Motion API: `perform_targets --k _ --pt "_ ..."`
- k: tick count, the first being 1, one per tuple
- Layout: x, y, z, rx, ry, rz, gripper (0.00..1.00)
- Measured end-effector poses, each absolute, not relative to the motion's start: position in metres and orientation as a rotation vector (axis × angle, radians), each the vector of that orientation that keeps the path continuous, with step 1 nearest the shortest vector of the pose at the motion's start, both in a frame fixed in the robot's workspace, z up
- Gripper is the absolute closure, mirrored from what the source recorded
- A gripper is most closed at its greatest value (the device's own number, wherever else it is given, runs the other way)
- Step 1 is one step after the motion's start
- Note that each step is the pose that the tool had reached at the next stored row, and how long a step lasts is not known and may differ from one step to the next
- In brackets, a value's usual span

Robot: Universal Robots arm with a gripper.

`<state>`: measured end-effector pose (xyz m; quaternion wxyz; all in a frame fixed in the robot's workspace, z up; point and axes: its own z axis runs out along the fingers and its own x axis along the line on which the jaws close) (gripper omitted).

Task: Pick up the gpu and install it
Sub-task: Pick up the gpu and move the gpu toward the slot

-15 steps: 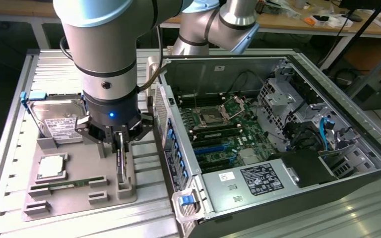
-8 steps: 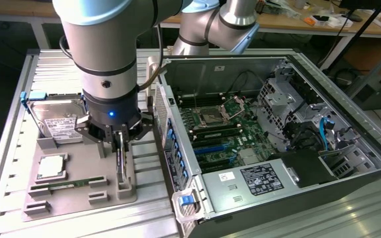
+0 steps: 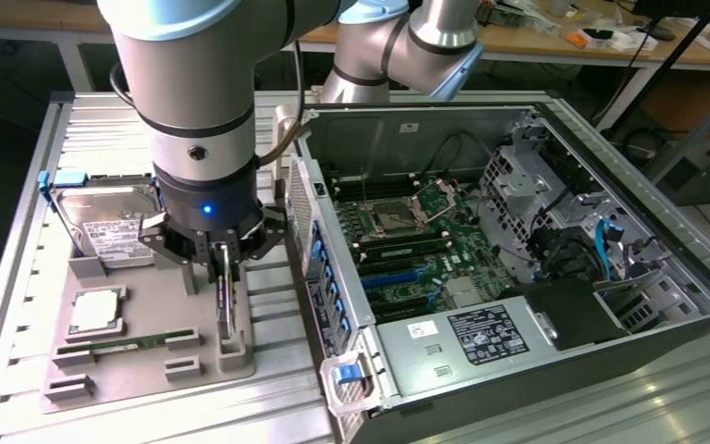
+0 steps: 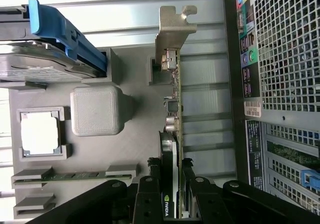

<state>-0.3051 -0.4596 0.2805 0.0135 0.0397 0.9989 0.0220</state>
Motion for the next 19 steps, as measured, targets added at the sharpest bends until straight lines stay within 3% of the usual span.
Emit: perform_targets --k 19 --pt "-0.3051 -0.4596 0.2884 0.124 3.111 0.069 0.73"
